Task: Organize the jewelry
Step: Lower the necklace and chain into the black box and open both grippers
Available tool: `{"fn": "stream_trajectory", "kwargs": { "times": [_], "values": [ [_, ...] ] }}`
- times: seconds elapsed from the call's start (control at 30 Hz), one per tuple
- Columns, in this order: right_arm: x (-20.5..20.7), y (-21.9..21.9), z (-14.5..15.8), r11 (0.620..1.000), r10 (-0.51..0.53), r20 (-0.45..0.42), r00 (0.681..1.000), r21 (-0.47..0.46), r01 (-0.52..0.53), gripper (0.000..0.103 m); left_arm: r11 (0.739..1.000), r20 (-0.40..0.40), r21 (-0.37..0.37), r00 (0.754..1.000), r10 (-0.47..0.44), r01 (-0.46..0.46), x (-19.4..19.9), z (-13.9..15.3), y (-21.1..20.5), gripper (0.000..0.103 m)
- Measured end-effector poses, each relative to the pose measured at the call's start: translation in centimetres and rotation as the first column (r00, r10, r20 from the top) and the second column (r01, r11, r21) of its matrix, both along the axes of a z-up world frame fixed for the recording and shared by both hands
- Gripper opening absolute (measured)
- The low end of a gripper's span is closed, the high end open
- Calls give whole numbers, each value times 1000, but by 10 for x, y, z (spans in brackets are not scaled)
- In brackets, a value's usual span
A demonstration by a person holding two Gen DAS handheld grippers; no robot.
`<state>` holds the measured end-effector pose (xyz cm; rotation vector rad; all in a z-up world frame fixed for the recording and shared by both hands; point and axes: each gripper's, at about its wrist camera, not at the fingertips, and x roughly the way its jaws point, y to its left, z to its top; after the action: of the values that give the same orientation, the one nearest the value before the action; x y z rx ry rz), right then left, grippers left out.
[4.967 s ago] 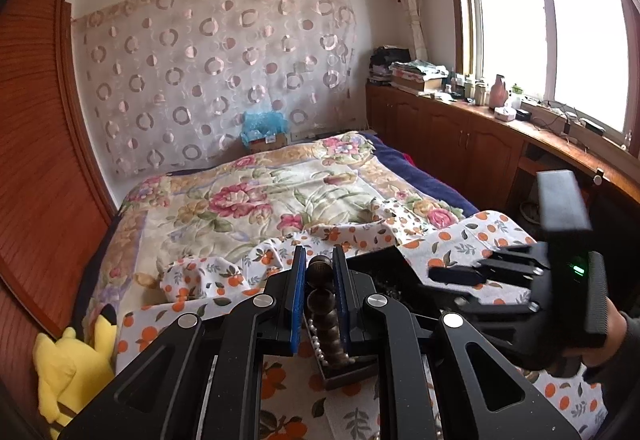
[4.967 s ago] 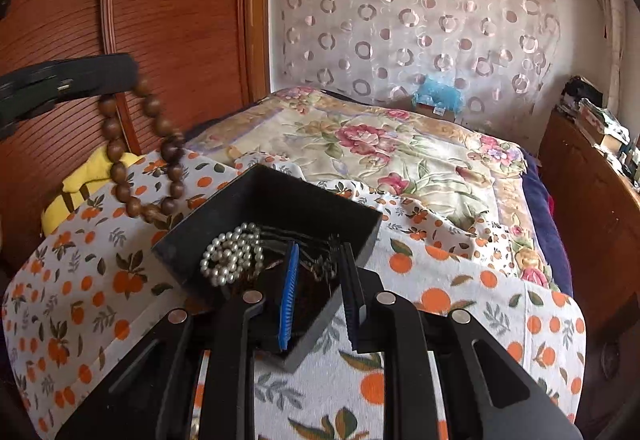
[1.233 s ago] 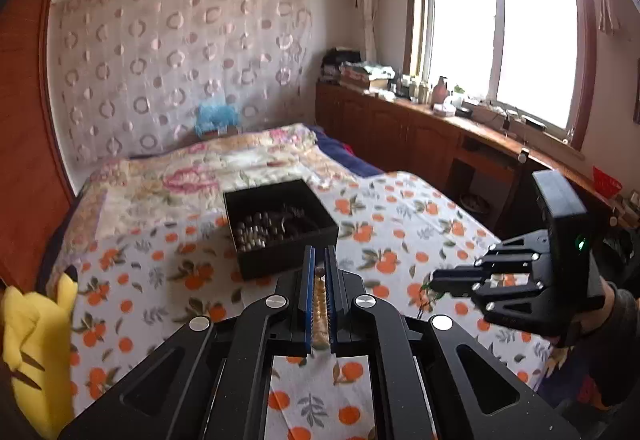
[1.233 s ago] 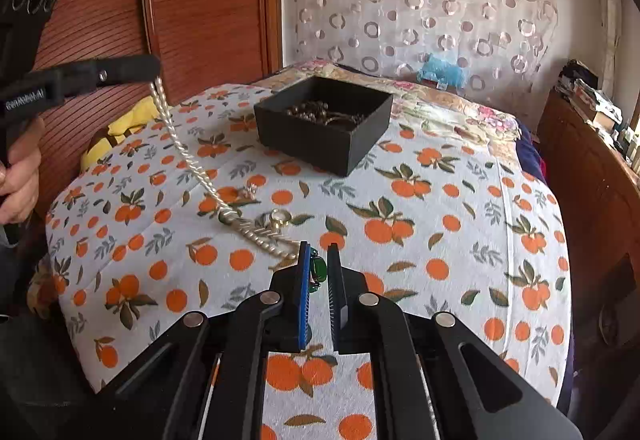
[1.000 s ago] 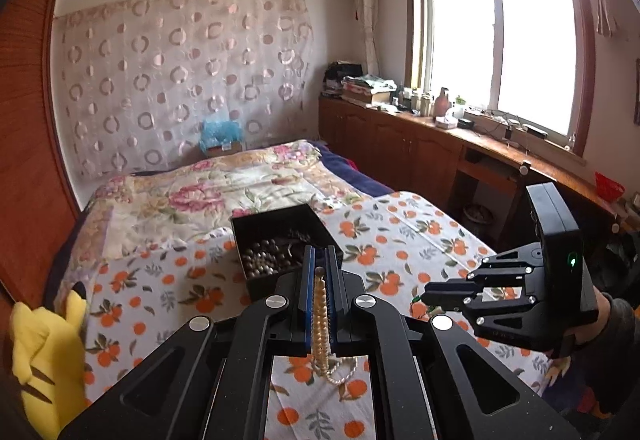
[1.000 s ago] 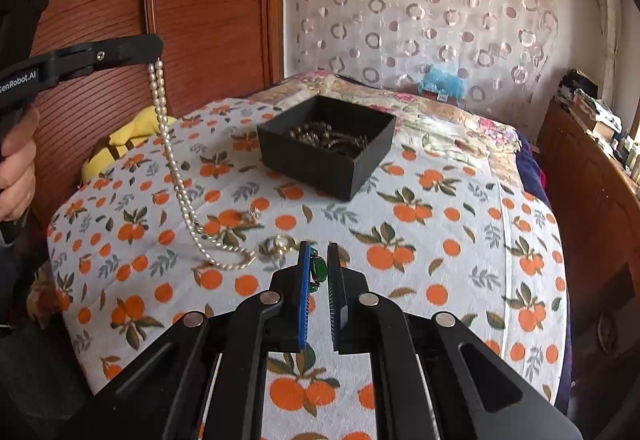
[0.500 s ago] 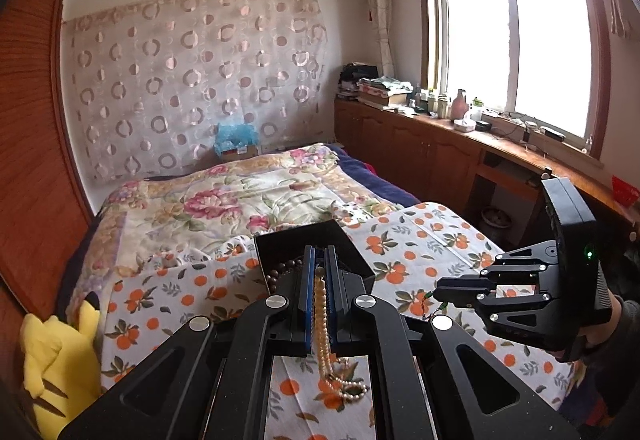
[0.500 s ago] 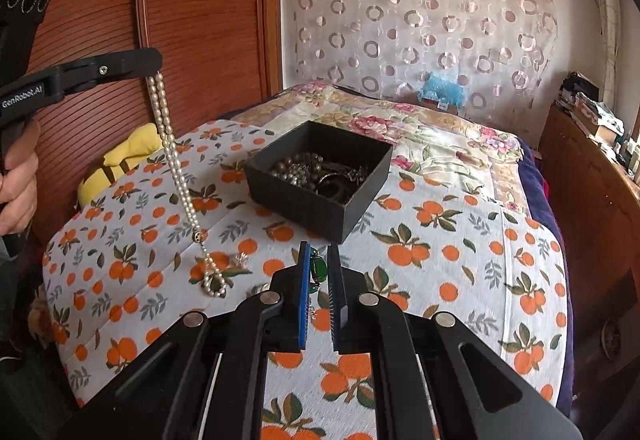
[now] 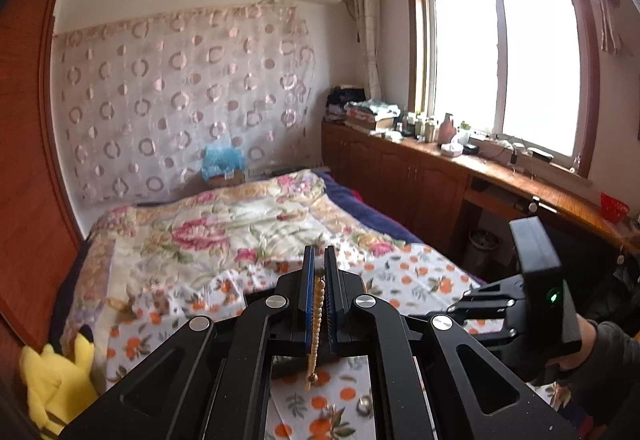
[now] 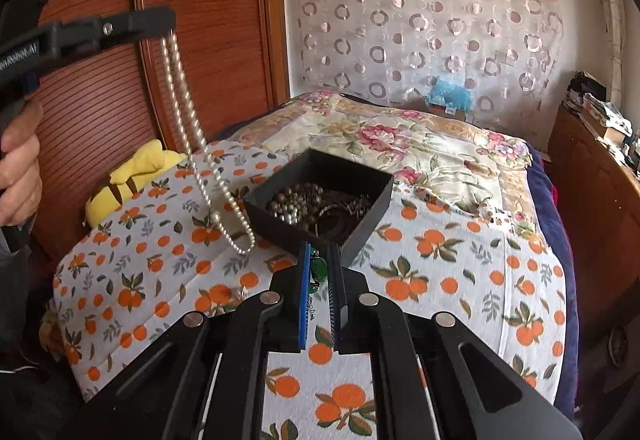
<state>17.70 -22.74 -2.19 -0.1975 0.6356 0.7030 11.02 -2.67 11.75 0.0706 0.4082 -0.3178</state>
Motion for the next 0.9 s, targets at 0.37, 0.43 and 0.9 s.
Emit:
{"fn": "stream_trajectory", "kwargs": {
  "times": [0.37,0.43,0.9],
  "values": [
    [37,14,34,999,26,25,999,19,-27,9,1000,4,12,1000,22,-22,46,31,6,4],
    [44,16,38,1000,28,22,999,13,-28,9,1000,-20,-8,1000,18,-18,56,30,7,4],
    [70,28,31,999,31,11,999,26,-32,9,999,-166,14,986,32,-30,110,-26,11,4]
  ]
}}
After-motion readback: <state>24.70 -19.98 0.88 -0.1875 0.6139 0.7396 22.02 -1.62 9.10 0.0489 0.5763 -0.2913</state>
